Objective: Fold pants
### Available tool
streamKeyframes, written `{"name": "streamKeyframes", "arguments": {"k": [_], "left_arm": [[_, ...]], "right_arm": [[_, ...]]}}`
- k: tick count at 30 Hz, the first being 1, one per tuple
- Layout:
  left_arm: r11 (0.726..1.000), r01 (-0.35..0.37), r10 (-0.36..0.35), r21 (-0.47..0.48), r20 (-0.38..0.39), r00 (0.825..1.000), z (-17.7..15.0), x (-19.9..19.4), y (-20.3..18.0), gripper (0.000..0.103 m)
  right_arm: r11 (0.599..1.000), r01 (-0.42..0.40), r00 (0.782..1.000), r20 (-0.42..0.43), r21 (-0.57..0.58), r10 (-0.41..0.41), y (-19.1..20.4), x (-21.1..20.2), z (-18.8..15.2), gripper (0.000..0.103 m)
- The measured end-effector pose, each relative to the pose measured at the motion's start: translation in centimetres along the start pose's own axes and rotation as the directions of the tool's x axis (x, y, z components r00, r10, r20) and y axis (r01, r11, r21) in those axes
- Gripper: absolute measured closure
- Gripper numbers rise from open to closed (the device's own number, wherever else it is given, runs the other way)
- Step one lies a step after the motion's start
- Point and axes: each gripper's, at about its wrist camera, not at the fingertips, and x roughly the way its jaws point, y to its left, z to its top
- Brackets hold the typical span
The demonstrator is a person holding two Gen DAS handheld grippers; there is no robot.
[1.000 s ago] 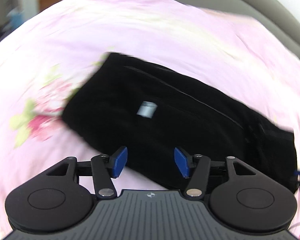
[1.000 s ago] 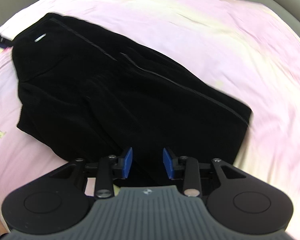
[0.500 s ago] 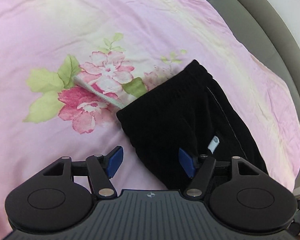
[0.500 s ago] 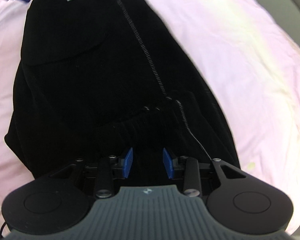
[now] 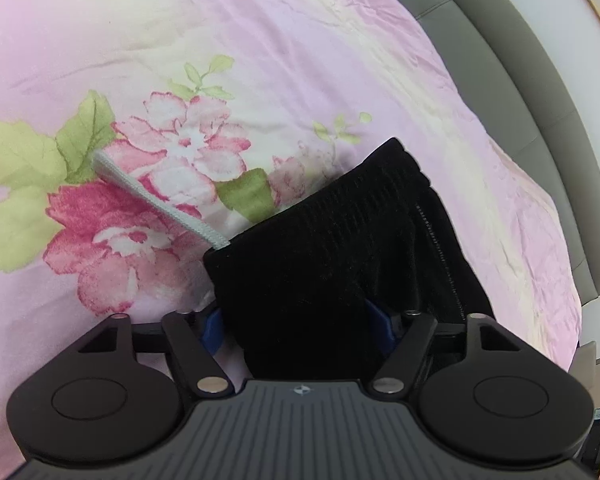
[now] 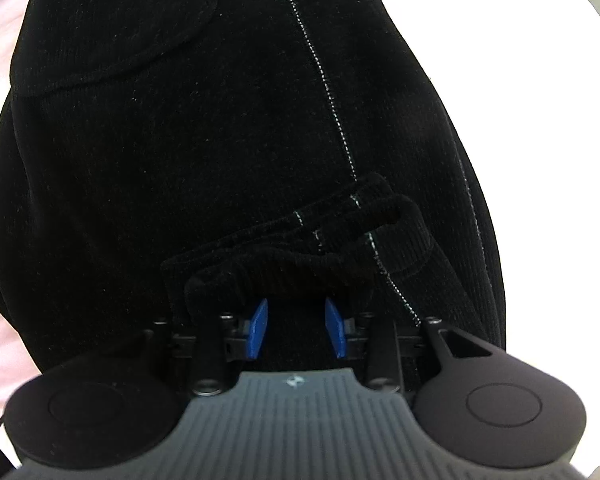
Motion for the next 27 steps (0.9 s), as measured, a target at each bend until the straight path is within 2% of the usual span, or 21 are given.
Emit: {"name": "streamKeyframes", "arguments": {"k": [5,9,12,15,16,17,19,22,24,27], "left_arm": [[0.997,0.034,-0.039,0.076,0.073,0.997,-0.2,-3.3,-2.5,0.051],[0.982,0.032,-0.055,0.186,0.12,0.991,-0.3,-6.0,-7.3,0.056],[0.956,0.011,-0.056,0.294,0.144,0.988,-0.8,-8.0,-11.8,0.058],[0.919,-0.002,-0.069,0.395,0.164,0.984,-2.0,-9.8,-16.6,0.059],[0.901,-0.005,-0.077,0.433,0.172,0.982,-2.7,-10.5,-18.3,0.059],[0.883,-0.006,-0.087,0.469,0.176,0.98,-3.5,-11.0,-20.0,0.059],[0.841,-0.008,-0.108,0.541,0.183,0.977,-5.1,-11.7,-23.4,0.06],[0.756,0.008,-0.155,0.654,0.167,0.974,-8.6,-12.3,-28.6,0.06],[0.69,0.022,-0.183,0.723,0.145,0.973,-11.2,-12.1,-31.8,0.06],[0.577,0.025,-0.194,0.816,0.107,0.975,-15.9,-10.9,-36.2,0.06]], "right_arm": [[0.999,0.009,0.999,0.042,0.042,-0.011,0.1,-0.6,-0.9,0.072],[0.996,0.04,0.995,0.088,0.079,-0.047,1.2,-1.7,-3.1,0.072],[0.993,0.066,0.99,0.121,0.094,-0.077,1.9,-3.1,-5.5,0.071],[0.991,0.066,0.986,0.146,0.117,-0.083,2.1,-4.6,-7.0,0.065],[0.99,0.062,0.984,0.156,0.128,-0.082,1.7,-5.1,-7.6,0.063],[0.988,0.055,0.983,0.163,0.142,-0.078,-0.2,-5.3,-7.4,0.063],[0.982,0.042,0.981,0.181,0.183,-0.075,-0.5,-6.4,-9.2,0.063],[0.971,0.032,0.976,0.203,0.237,-0.082,-1.3,-7.8,-12.6,0.062],[0.964,0.033,0.973,0.211,0.264,-0.091,-1.7,-8.4,-14.8,0.062],[0.946,0.029,0.971,0.216,0.323,-0.104,-2.6,-9.2,-18.5,0.062]]}}
